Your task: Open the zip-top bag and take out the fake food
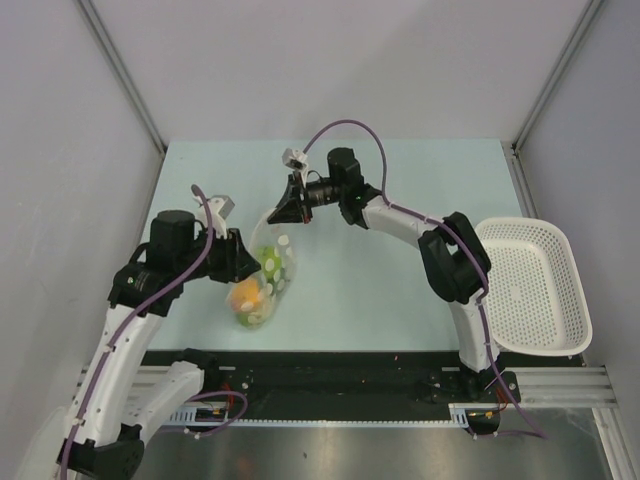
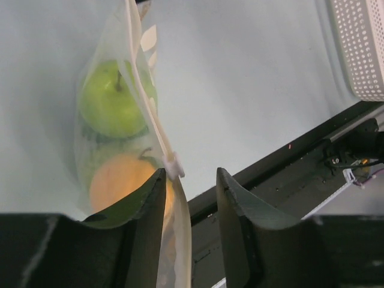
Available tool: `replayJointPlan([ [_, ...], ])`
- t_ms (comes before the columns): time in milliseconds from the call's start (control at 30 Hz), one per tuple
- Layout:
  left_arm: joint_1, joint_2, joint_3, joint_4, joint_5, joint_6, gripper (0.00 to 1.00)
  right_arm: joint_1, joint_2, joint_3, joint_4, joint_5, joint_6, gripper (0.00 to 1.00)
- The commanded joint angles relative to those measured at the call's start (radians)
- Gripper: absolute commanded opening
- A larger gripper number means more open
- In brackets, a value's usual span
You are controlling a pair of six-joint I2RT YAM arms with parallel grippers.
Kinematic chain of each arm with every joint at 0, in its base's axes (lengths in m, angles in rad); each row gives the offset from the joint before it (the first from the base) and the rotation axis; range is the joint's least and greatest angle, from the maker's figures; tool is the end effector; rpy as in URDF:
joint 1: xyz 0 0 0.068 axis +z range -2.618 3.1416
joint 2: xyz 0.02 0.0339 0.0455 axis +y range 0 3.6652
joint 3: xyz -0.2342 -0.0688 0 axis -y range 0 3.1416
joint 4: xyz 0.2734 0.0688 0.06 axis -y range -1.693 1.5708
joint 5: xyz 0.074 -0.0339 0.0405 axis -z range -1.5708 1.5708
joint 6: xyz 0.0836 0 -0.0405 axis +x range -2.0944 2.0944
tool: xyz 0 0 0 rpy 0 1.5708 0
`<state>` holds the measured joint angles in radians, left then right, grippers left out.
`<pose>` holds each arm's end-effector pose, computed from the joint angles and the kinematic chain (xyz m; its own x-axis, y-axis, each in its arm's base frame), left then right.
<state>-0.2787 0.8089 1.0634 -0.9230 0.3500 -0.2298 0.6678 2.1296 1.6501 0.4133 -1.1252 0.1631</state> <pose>0.2109 -0.0902 0.3153 -0.6980 -0.0228 -0.7157 0.3678 0.8461 -0.3857 0.3649 0.3839 0.2319 -0.2094 -0.0760 -0.9749 -0.9525 -0.2096 0.2209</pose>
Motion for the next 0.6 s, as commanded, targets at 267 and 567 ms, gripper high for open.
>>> replayJointPlan([
  [267, -0.002, -0.001, 0.040, 0.009, -0.045, 0.086, 0.55, -0.016, -0.085, -0.010, -0.060, 0.004, -0.073, 0.00],
  [567, -0.001, 0.024, 0.122, 0.018, -0.215, 0.032, 0.55, -0.008, -0.088, -0.003, -0.091, -0.005, -0.099, 0.00],
])
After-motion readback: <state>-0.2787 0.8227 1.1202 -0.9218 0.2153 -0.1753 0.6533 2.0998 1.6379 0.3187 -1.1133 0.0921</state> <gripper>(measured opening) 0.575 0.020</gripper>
